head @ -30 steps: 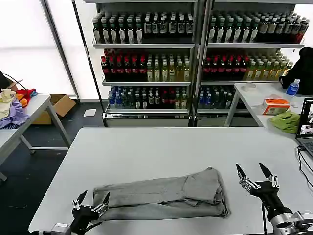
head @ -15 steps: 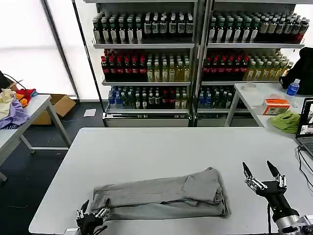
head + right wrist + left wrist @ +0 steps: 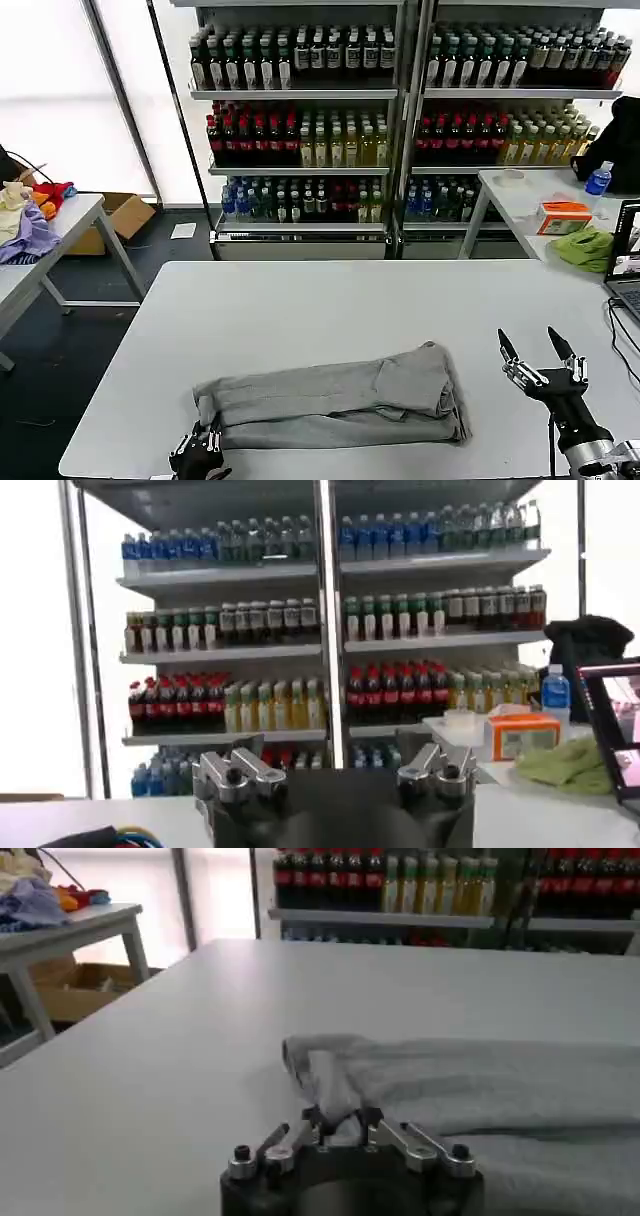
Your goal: Fold and organize the clothes.
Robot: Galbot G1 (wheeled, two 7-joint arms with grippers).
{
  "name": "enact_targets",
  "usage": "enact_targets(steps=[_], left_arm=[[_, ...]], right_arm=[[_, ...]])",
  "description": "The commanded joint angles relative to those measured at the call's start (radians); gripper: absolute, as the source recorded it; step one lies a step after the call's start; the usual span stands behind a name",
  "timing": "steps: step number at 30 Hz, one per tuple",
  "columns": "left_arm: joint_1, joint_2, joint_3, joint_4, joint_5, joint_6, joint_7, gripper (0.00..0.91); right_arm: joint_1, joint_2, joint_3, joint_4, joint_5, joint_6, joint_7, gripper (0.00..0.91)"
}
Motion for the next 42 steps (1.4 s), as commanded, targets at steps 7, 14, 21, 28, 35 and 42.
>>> enact_targets(steps=[7,14,21,28,35,42], left_arm=[[-0.066,0.034,-0.156,-0.021,-0.138,0.064,0.091,0.01],[-0.093,0.131,-0.439,-0.045,-0.287,0.092,0.153,0.01],[-0.111,0.226,-0.679,0.031,-0.372,0.114,0.201,0.01],[-0.107,0.265,-0.734,-0.021,-0.288,0.113,0.237,0.01],[-0.045,0.294,-0.377,-0.279,-0.229,0.1,0.196,0.01],[-0.16,0.414,0.12,-0.282,-0.177,0.112,0.097,0.01]], right_arm=[[0.005,-0.008,0.007,0.02,0.064,-0.032,0.022,0.907],[0.012,-0.012,0.008,0.026,0.082,-0.043,0.031,0.907],[0.011,-0.02,0.005,0.024,0.086,-0.046,0.033,0.907],[0.012,-0.02,-0.006,0.057,0.093,-0.063,0.044,0.907],[-0.005,-0.008,0.0,0.072,0.1,-0.068,0.047,0.907],[-0.036,0.004,0.019,0.102,0.1,-0.068,0.047,0.907]])
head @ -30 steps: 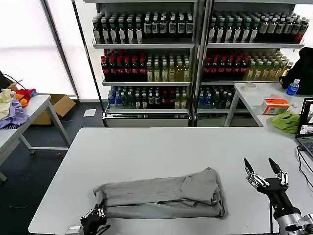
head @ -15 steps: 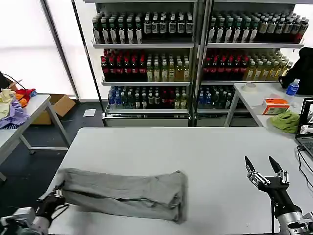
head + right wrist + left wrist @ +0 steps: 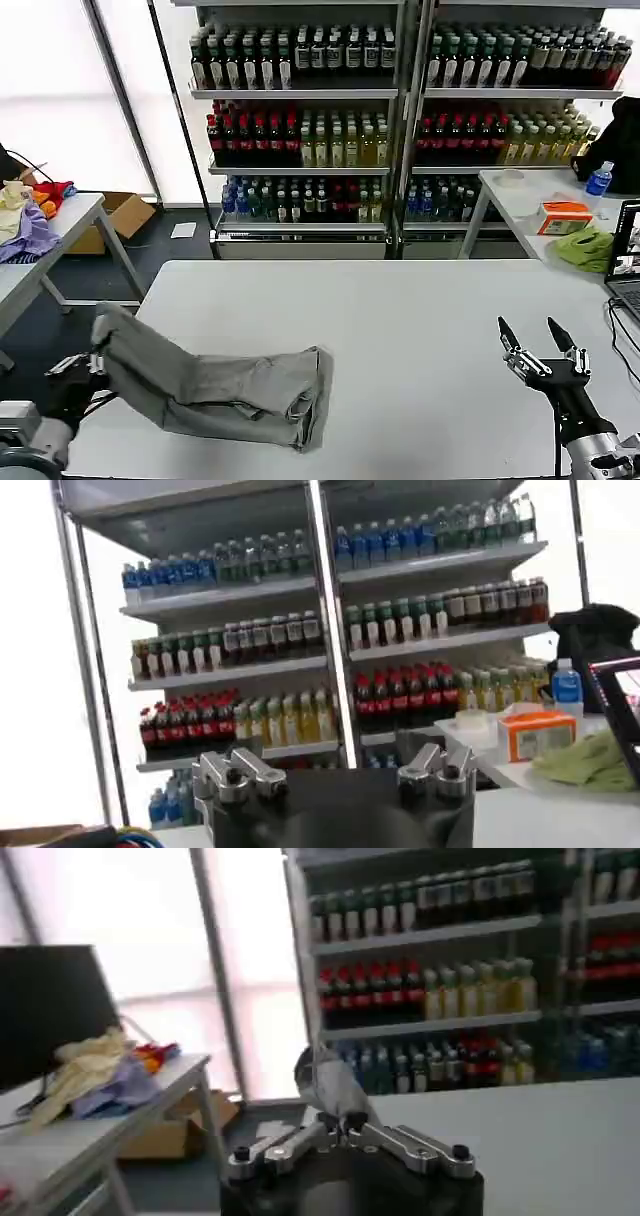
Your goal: Fold and organize the clothes.
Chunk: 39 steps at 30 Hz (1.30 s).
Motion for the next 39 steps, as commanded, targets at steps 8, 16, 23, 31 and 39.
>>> enact_targets(steps=[8,16,23,31,39], left_arm=[[-0.241,0.077,0.762,0.097,0.069,-0.032,-0.109,0.01],[-0.29,0.042,0.838,0.175,0.081,-0.027,-0.09,0.01],[-0.302,0.018,0.852,0.207,0.083,-0.016,-0.083,0.907],[-0.28,0.017,0.801,0.063,0.052,0.016,-0.096,0.907],[-0.253,0.044,0.646,-0.062,-0.013,0.026,-0.131,0.907]], right_arm=[[-0.048,0.036,0.023,0.026,-0.003,0.011,0.017,0.907],[-0.07,0.041,0.044,0.042,-0.01,0.005,0.015,0.907],[-0.081,0.043,0.028,0.035,-0.016,0.012,0.017,0.907],[-0.08,0.047,0.011,0.036,-0.016,0.011,0.016,0.907],[-0.077,0.064,-0.032,0.042,-0.025,0.014,0.008,0.907]])
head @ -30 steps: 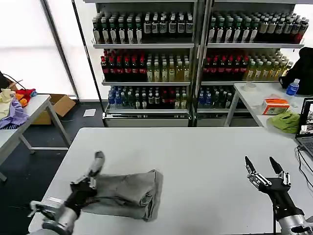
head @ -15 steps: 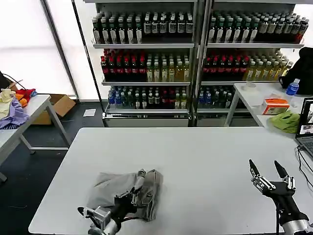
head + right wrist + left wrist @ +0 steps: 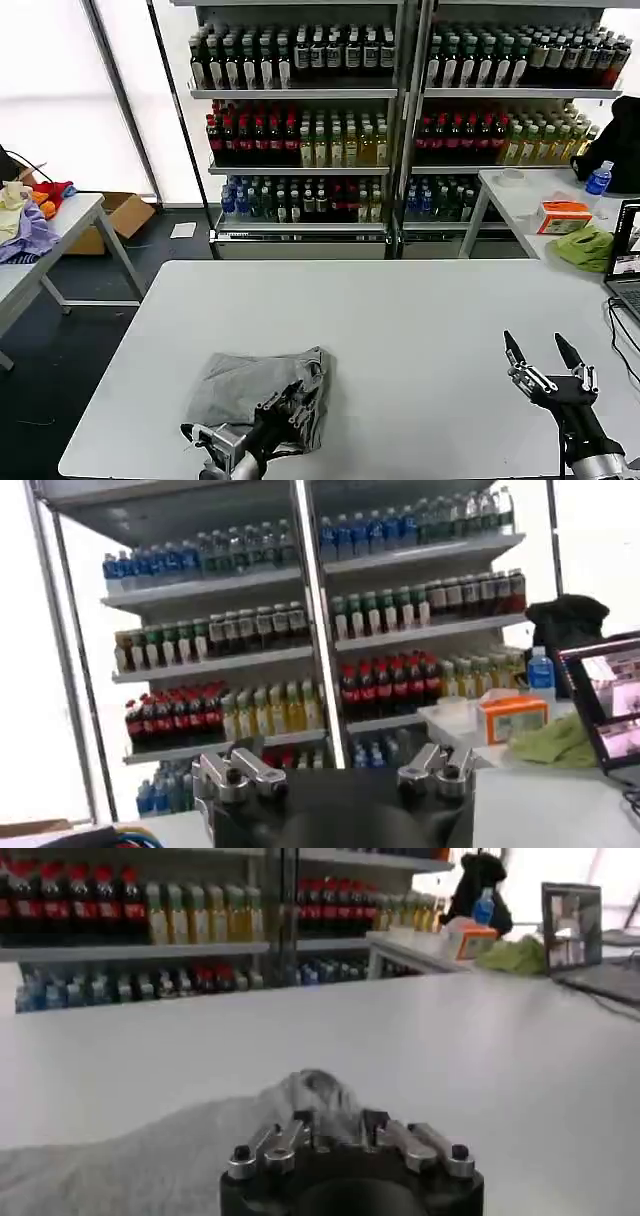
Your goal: Fold and organize the clothes.
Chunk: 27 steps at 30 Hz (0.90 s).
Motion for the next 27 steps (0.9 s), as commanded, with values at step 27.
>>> enact_targets(steps=[27], left_arm=[[0.16,-0.138,-0.478,0.111,-0.154,0.13,-0.027,0.907]], right_arm=[[0.028,-0.013,-0.042,-0.037,0.004,0.024,-0.01,0.907]])
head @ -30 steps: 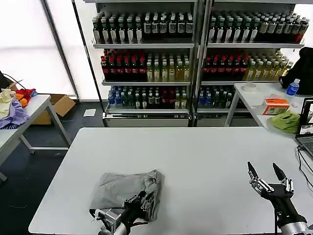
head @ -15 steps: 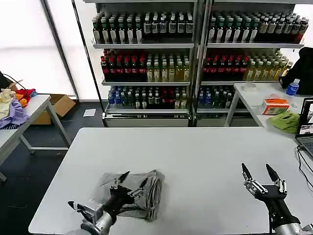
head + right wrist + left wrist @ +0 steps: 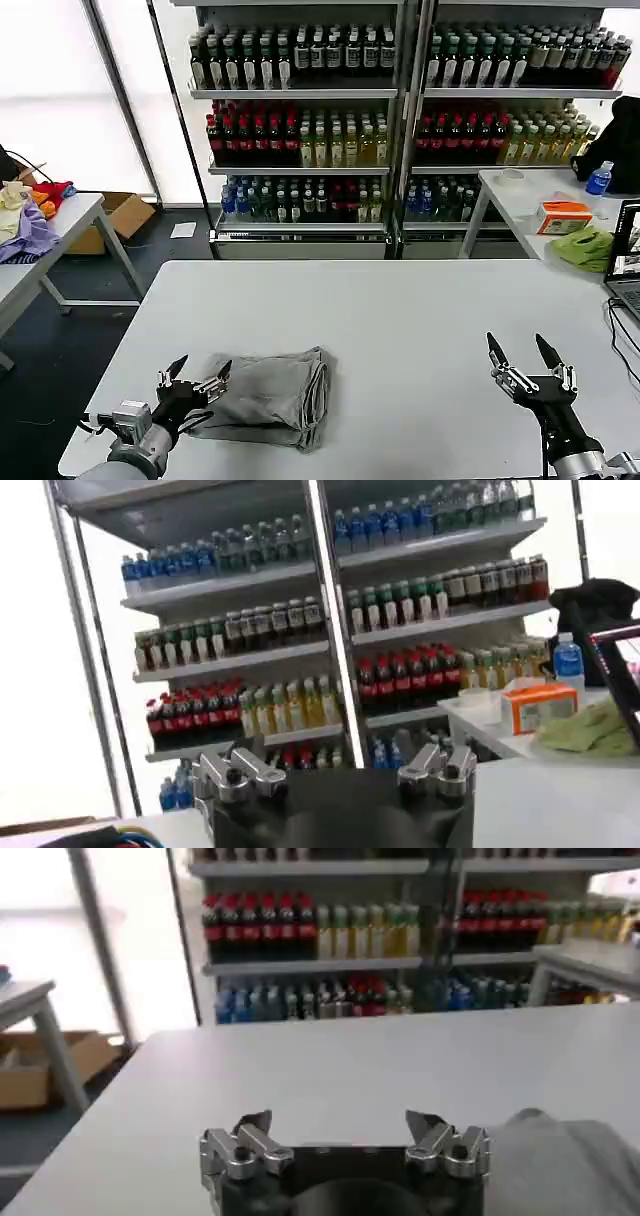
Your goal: Fold and organize the clothes.
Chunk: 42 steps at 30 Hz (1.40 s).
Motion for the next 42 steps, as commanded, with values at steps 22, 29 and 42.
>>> enact_targets(steps=[22,29,42], left_arm=[[0.035,-0.102,0.078,0.068,-0.036,-0.044,0.032,0.01],[0.029,-0.14,0.076,0.046,-0.108,-0.076,0.016,0.01],[0.06,-0.195,-0.298,-0.046,-0.569,-0.071,-0.048,0.01]], right_arm=[[0.004,0.001,0.019,0.005,0.038,0.002,0.002,0.907],[0.002,0.005,0.017,0.01,0.038,0.004,0.004,0.907],[0.014,0.0,0.015,0.013,0.055,0.001,0.011,0.907]])
